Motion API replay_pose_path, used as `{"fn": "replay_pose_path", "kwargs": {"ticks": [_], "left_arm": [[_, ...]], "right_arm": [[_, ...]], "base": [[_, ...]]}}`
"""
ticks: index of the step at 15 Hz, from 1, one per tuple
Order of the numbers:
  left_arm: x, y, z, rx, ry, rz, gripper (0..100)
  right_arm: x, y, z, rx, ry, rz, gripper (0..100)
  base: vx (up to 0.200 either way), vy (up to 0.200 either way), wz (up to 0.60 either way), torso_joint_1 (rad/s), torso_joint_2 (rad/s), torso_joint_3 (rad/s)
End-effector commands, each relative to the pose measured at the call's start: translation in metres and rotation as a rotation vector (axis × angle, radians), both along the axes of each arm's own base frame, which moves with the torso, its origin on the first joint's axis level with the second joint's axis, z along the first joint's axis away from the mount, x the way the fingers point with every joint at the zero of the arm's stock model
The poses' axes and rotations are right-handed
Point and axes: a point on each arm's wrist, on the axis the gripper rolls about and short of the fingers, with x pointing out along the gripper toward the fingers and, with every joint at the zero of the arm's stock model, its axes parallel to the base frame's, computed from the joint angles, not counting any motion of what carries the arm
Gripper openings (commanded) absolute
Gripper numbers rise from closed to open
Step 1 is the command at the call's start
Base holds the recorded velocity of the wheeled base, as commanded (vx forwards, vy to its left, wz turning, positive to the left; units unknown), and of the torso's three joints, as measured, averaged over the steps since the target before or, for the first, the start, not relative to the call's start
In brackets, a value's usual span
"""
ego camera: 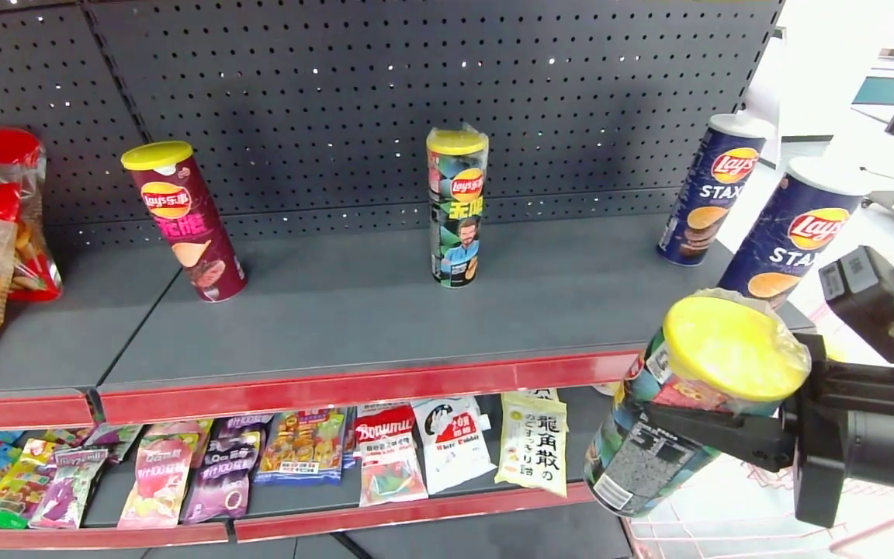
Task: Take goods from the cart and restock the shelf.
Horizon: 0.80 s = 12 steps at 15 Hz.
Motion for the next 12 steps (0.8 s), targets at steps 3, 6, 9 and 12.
{"fn": "replay_pose_path", "kwargs": {"ticks": [3,6,9,12], "left_arm": [[0.0000,0.0000,0.0000,-0.002,0.000,0.001,100],[0.0000,0.0000,-0.0002,-0.002,0.001,0.001,100],[0.0000,0.0000,-0.0002,-0.009,0.001,-0.002,100],[0.0000,0.0000,-0.0002,-0.009,0.001,0.001,100]], "right_arm": [[-0.0027,0.0011,-0.0007,-0.003,-0.004,0.015,0],[-0.0037,0.0031,-0.0008,-0.002,-0.003,0.027,0],[-0.0042,0.0028,-0.0003,0.001,-0.004,0.027,0],[-0.0074,0.0011,0.0022,0.010,-0.016,0.028,0]], "base": [[0.200,0.000,0.00,-0.004,0.00,0.004],[0.200,0.000,0.00,0.007,0.01,0.002],[0.067,0.000,0.00,0.001,0.00,-0.001],[0.000,0.000,0.00,0.000,0.00,0.000]]}}
